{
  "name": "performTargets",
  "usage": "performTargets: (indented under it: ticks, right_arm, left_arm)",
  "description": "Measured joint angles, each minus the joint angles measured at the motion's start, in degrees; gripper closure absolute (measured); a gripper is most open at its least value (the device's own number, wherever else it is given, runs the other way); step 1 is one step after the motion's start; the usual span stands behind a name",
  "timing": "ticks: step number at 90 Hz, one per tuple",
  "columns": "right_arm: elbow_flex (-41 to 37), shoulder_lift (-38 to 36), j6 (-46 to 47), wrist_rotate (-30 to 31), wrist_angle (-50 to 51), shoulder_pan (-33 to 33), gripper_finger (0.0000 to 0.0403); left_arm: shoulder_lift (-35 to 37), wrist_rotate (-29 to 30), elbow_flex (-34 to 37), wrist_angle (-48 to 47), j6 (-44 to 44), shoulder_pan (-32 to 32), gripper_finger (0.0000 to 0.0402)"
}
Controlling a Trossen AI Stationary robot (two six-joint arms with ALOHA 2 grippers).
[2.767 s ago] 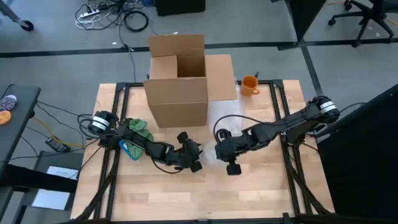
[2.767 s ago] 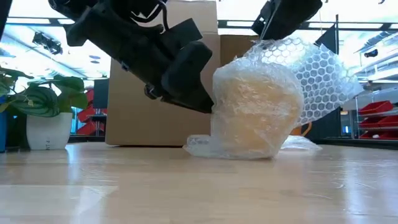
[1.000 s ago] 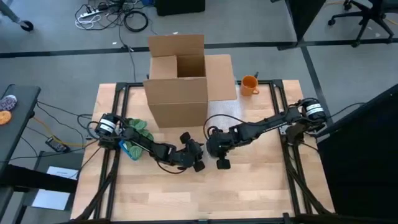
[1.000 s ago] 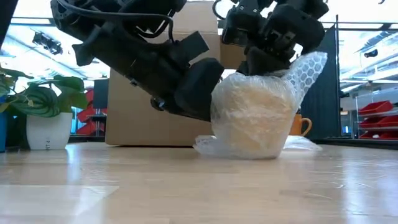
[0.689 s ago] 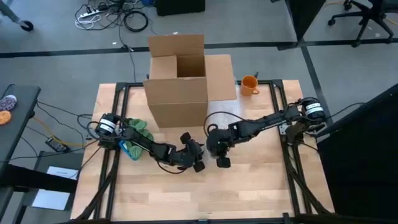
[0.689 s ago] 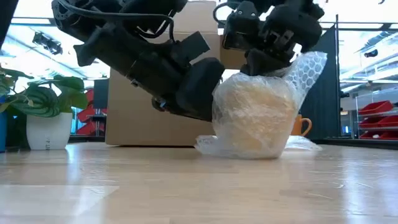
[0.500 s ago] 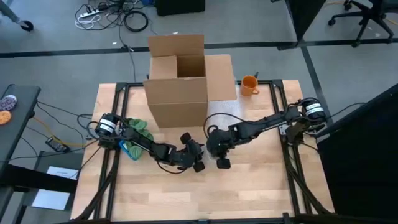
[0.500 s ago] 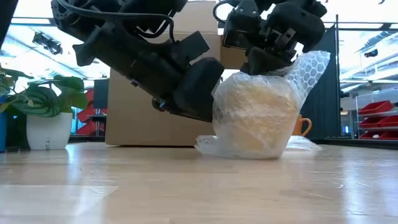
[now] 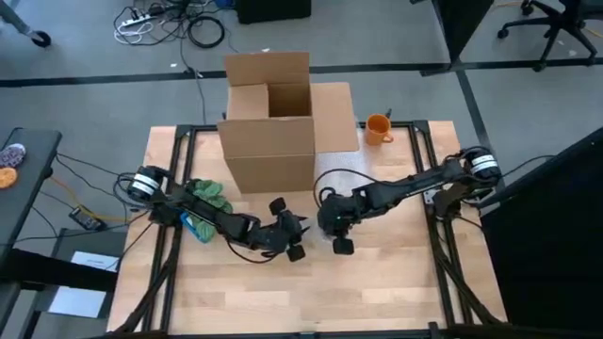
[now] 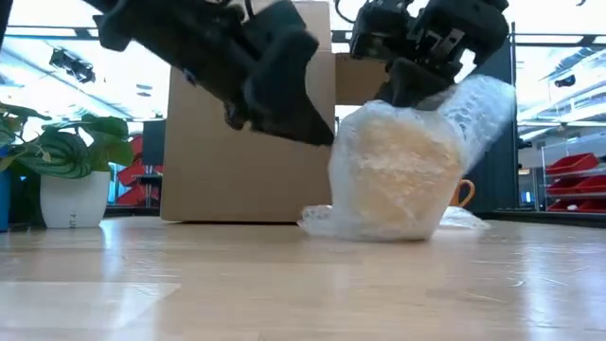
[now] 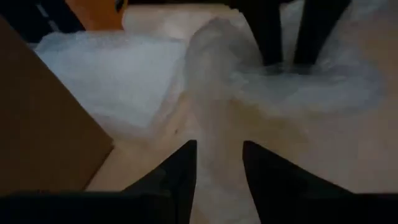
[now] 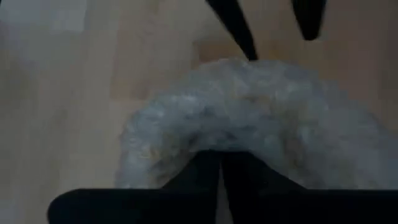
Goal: Wrap mug
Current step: Wrap the yellow mug with the bubble wrap
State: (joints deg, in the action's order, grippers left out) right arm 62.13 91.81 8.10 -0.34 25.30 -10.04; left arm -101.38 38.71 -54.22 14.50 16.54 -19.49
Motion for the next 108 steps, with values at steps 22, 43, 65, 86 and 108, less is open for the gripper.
performTargets:
  ticks: [22,43,65,86,108]
  right_arm:
    - [0.1,-3.4,1.4,1.1,1.3,-0.3,0.0402]
    - [0.3,-2.7,1.7,3.8,4.9,-0.3,0.0402]
    - [0.2,3.4,2.7,3.8,-0.2,-0.4,0.0403]
    - [0.4,7.0,2.3,3.7,-0.1,-0.4,0.0403]
    - [0.0,0.9,0.3,5.5,1.8,-0.6,0.0391]
  left_arm:
    - [-1.8,0.2,0.0,1.3,0.2,-0.2,0.0285]
    - [-2.1,0.4,0.0,1.6,0.2,-0.2,0.0285]
    - [-2.2,0.6,0.1,3.0,0.2,-0.1,0.0285]
    - [-2.2,0.6,0.2,3.0,0.2,-0.1,0.0285]
    - [-2.2,0.5,0.1,2.8,0.2,0.0,0.0285]
